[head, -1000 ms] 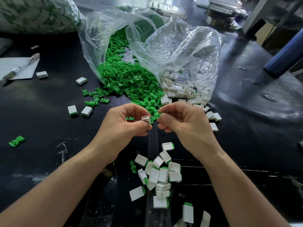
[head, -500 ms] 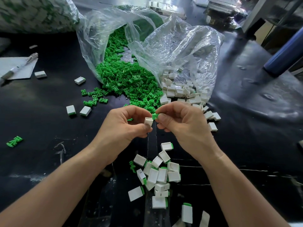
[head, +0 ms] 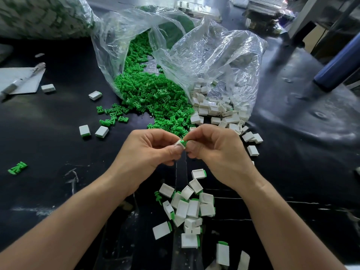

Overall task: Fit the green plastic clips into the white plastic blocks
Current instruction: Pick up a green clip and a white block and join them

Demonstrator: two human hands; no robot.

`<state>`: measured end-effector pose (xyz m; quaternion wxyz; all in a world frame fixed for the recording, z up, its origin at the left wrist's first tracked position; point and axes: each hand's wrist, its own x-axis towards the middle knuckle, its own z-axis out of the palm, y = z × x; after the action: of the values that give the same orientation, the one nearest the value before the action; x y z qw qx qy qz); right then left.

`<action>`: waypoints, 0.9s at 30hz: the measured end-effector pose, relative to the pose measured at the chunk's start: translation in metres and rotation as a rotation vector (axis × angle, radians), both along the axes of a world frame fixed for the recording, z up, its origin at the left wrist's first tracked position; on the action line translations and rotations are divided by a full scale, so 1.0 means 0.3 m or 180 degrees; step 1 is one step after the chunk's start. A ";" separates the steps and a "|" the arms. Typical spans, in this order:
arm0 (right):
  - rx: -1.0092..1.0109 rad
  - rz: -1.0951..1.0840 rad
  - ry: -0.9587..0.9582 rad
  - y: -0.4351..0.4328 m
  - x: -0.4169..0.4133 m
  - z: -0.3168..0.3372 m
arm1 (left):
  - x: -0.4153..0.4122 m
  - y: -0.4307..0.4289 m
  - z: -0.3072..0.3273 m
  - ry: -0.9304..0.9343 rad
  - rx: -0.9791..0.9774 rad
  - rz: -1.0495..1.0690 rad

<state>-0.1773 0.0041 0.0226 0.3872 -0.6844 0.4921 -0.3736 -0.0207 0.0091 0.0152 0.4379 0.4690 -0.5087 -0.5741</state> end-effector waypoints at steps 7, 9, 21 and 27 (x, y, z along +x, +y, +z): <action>0.0238 -0.0032 0.0298 0.002 0.004 -0.008 | 0.006 -0.002 0.011 0.0017 -0.0021 -0.0076; 0.0260 0.0015 0.0535 0.006 0.008 -0.007 | 0.009 -0.001 0.012 -0.0059 -0.0044 -0.0079; -0.0217 0.0657 0.1568 0.017 -0.008 0.028 | 0.030 0.008 0.003 -0.0665 -0.0246 -0.0472; -0.0447 0.0918 0.2201 0.021 -0.003 0.036 | 0.036 0.013 -0.007 -0.1114 -0.0504 -0.0577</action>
<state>-0.1782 0.0103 0.0333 0.1990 -0.8571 0.4655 -0.0951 -0.0100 0.0129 0.0131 0.3249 0.4779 -0.6606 -0.4792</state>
